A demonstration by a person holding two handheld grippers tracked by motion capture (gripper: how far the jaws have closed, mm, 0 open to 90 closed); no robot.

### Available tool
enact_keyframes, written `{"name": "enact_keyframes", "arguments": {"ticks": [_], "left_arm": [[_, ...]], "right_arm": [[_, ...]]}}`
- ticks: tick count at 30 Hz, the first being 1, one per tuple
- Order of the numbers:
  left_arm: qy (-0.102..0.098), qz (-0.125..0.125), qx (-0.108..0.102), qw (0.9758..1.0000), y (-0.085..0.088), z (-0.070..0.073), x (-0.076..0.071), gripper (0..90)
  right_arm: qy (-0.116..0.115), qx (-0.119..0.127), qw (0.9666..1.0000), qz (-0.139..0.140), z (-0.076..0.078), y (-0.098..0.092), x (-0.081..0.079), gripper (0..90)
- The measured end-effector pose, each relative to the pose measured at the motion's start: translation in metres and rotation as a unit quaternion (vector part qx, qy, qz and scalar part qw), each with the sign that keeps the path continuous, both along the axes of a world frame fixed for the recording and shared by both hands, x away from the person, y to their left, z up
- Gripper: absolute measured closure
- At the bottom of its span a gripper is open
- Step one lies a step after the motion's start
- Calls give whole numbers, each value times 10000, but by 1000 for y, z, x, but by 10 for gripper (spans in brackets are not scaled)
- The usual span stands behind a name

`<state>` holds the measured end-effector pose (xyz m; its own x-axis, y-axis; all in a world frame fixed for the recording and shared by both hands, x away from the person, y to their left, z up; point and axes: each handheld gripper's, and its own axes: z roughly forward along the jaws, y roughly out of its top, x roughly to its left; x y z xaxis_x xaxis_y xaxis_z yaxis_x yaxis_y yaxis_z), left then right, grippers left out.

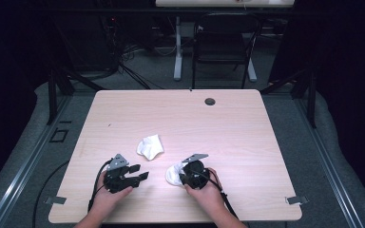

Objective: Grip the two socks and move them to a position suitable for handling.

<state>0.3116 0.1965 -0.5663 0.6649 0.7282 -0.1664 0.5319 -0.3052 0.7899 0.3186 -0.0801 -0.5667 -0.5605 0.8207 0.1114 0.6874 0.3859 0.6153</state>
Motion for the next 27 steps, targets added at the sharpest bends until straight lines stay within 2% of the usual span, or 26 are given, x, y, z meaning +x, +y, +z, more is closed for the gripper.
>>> {"name": "enact_keyframes", "arguments": {"ticks": [4,7,11,13,14,15,16,17,18,19,20,21,22,25,26,27], "left_arm": [[-1,-60,-21,10000,-3,-1,-1,483],[-23,-54,46,10000,-5,-1,-1,483],[-51,49,45,10000,-5,-1,5,478],[3,193,-30,9998,-6,-1,10,477],[28,245,13,9997,-6,0,14,476],[17,275,19,9996,-6,1,16,476],[-70,334,112,9994,-8,5,22,476],[-70,334,112,9994,-8,5,22,477],[-111,399,55,9991,-11,10,31,480],[-130,402,82,9991,-12,12,36,483],[-212,440,85,9988,-15,12,41,488],[-212,440,85,9988,-15,12,41,501],[-164,521,132,9984,-21,11,53,506],[-135,562,176,9982,-25,9,61,531],[-99,639,238,9976,-29,6,69,553],[-63,634,291,9975,-31,5,71,562]], "right_arm": [[-17,78,10000,31,-1,5,-4,711],[-64,32,9999,76,-2,7,-7,711],[-106,40,9998,138,-2,11,-12,712],[-143,13,9997,200,-2,13,-16,712],[-132,-32,9996,241,-2,13,-18,712],[-108,17,9997,223,-2,15,-21,710],[-75,30,9997,241,-1,14,-23,706],[-75,30,9997,241,-1,14,-23,706],[-14,157,9993,338,2,12,-26,692],[-34,185,9990,394,5,10,-27,692],[-102,214,9990,384,7,9,-28,691],[-102,214,9990,384,7,9,-28,691],[-233,390,9979,453,10,5,-27,686],[-346,397,9974,488,12,1,-24,685],[-403,523,9954,700,14,-3,-22,682],[-508,536,9940,806,13,-3,-21,682]]}}
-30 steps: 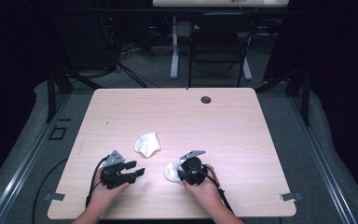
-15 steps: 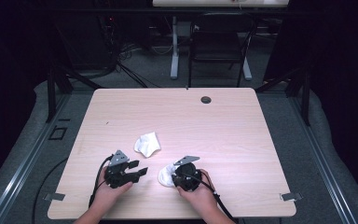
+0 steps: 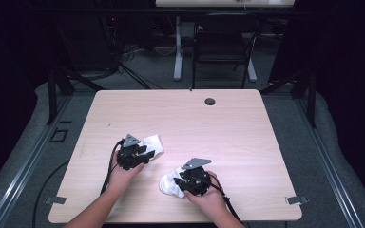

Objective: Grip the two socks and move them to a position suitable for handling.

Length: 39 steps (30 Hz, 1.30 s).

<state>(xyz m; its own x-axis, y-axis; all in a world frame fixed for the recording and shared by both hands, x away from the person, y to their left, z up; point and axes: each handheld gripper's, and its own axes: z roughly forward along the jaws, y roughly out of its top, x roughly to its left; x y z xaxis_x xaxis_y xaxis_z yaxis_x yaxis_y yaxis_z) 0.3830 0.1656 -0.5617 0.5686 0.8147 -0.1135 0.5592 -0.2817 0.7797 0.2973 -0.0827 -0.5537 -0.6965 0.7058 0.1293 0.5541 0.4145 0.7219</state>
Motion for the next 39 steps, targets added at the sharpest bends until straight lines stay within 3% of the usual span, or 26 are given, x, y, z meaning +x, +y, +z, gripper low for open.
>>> {"name": "enact_keyframes", "arguments": {"ticks": [2,7,13,21,22,31,36,39], "left_arm": [[27,41,79,10000,-3,-3,4,573],[110,39,172,9998,-6,-10,10,584],[213,-59,226,9995,-10,-18,13,587],[240,-265,172,9992,-17,-19,10,616],[231,-401,199,9987,-20,-19,8,621],[193,-847,187,9960,-36,-20,-1,647],[195,-948,154,9952,-37,-19,-1,611],[115,-858,22,9962,-33,-12,-2,589]], "right_arm": [[-121,-187,9995,245,-1,1,1,680],[-188,-441,9979,434,-7,4,3,679],[-89,-740,9962,445,-15,9,2,674],[44,-702,9974,179,-17,9,-3,681],[81,-731,9972,140,-16,9,-4,683],[108,-778,9968,-121,-16,15,-10,690],[136,-710,9972,-194,-16,16,-9,685],[87,-607,9979,-223,-15,16,-10,668]]}}
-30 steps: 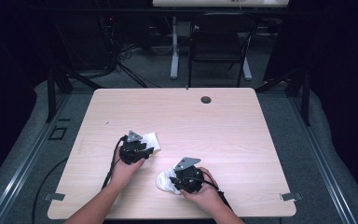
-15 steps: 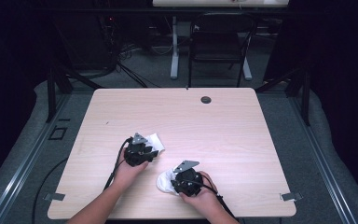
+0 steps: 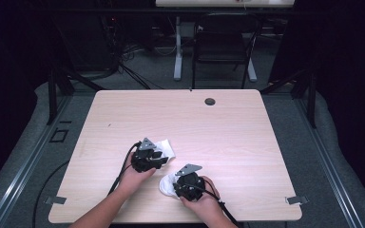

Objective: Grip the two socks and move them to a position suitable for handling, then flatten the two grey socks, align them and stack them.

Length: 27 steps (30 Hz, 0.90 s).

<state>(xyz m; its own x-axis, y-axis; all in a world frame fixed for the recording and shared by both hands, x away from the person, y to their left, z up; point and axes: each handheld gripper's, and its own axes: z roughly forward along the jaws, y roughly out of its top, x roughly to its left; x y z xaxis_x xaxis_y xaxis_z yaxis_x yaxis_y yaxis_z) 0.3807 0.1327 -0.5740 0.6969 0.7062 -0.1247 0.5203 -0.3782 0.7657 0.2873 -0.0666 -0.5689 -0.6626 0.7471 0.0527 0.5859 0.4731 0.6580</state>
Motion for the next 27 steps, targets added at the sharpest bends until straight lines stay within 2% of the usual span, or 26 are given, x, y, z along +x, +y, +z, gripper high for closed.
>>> {"name": "enact_keyframes", "arguments": {"ticks": [3,4,7,8,9,11,12,13,14,16,17,19,20,21,22,25,27], "left_arm": [[3,12,-25,10000,4,5,-2,578],[39,53,3,10000,7,8,-5,572],[44,66,41,10000,11,10,-9,569],[112,110,-43,9999,16,13,-14,568],[112,110,-43,9999,16,13,-14,567],[103,99,-61,9999,20,15,-20,565],[95,115,-73,9999,23,17,-27,564],[95,115,-73,9999,23,17,-27,563],[90,108,-78,9999,26,20,-34,563],[87,106,-98,9999,28,21,-39,561],[32,69,-82,9999,30,22,-44,557],[23,67,-82,9999,33,22,-51,544],[-1,95,-18,10000,36,19,-58,522],[-1,95,-18,10000,36,19,-58,521],[62,83,14,9999,38,18,-61,519],[27,87,-80,9999,40,17,-65,551],[123,-10,-197,9997,40,14,-67,567]], "right_arm": [[-43,114,9999,26,3,-1,0,661],[-49,222,9997,8,5,-3,0,657],[-36,256,9997,23,6,-4,2,657],[-35,270,9996,19,6,-4,2,658],[-35,270,9996,19,6,-4,2,658],[-25,284,9996,28,7,-4,2,660],[-18,340,9994,29,7,-5,3,662],[1,335,9994,30,8,-5,3,665],[-11,330,9994,35,8,-5,3,666],[-26,343,9994,46,8,-5,4,667],[-35,358,9993,55,9,-5,4,669],[-35,372,9993,74,10,-5,3,670],[-33,357,9993,113,11,-5,2,672],[-33,357,9993,113,11,-5,2,672],[-63,411,9990,154,10,-4,1,675],[-69,398,9990,187,10,-3,1,676],[-48,385,9988,284,11,1,-2,680]]}}
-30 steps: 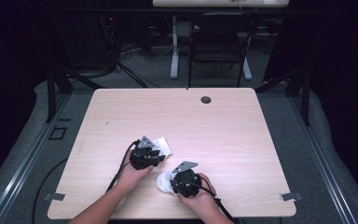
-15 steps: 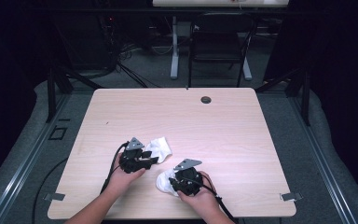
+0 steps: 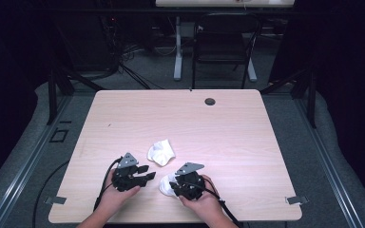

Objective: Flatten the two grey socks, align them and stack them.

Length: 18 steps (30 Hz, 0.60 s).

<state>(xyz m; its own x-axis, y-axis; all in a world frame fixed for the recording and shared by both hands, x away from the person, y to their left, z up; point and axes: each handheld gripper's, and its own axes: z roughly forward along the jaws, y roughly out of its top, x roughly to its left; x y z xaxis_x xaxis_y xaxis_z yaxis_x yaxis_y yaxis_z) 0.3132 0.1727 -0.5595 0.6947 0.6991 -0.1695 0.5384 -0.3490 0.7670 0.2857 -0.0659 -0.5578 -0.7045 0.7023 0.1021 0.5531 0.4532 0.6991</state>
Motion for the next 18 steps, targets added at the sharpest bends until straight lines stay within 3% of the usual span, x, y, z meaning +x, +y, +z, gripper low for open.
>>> {"name": "enact_keyframes", "arguments": {"ticks": [4,7,18], "left_arm": [[38,-37,-76,10000,-1,-1,0,623],[56,-111,-107,9999,-4,-1,-3,652],[112,-339,0,9994,-13,-5,-7,672]], "right_arm": [[-21,8,9999,137,-1,3,-2,680],[-56,-154,9992,368,-2,7,-8,682],[7,-387,9973,619,-8,14,-12,687]]}}
